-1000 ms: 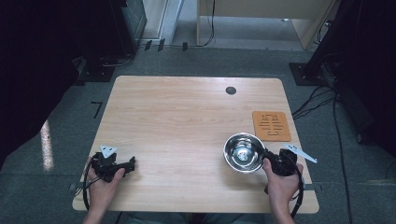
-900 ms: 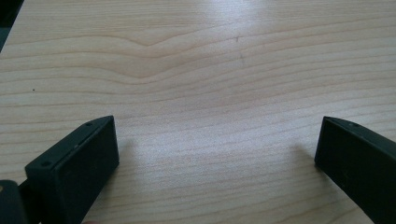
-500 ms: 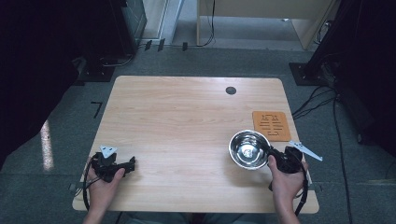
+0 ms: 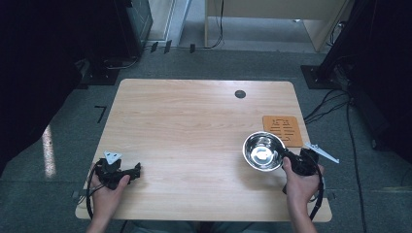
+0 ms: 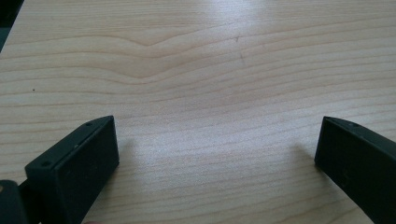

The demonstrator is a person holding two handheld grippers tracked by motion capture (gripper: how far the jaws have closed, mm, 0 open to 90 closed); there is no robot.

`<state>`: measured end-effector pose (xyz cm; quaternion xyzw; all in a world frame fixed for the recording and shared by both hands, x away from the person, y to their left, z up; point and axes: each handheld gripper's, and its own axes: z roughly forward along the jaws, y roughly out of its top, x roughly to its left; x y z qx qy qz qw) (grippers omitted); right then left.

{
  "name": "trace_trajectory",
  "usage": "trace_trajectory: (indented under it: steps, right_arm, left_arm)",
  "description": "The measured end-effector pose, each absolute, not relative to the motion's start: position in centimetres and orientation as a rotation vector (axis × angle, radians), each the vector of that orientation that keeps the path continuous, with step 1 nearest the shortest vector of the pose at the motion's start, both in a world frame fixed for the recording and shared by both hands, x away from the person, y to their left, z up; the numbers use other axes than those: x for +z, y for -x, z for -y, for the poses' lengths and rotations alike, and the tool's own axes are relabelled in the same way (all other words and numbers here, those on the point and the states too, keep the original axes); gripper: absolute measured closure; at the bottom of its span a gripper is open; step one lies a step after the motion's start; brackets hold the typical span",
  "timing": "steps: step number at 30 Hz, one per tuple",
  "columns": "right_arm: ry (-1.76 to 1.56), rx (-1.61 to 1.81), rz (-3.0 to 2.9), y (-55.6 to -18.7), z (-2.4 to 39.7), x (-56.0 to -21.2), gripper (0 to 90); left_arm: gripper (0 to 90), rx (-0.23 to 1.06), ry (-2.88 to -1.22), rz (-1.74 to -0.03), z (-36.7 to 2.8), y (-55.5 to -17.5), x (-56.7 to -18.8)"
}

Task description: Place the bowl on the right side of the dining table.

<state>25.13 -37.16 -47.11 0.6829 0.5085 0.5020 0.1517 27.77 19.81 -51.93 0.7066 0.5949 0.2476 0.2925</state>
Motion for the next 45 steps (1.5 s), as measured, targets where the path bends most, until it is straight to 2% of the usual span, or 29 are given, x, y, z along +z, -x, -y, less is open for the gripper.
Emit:
trace_trajectory:
  steps: [45]
  right_arm:
    - [-2.018,1.345,-1.303,-28.9,40.6,-48.0,84.9]
  left_arm:
    - [0.0,0.66,-1.883,-1.585,-19.8,-27.8,-51.9]
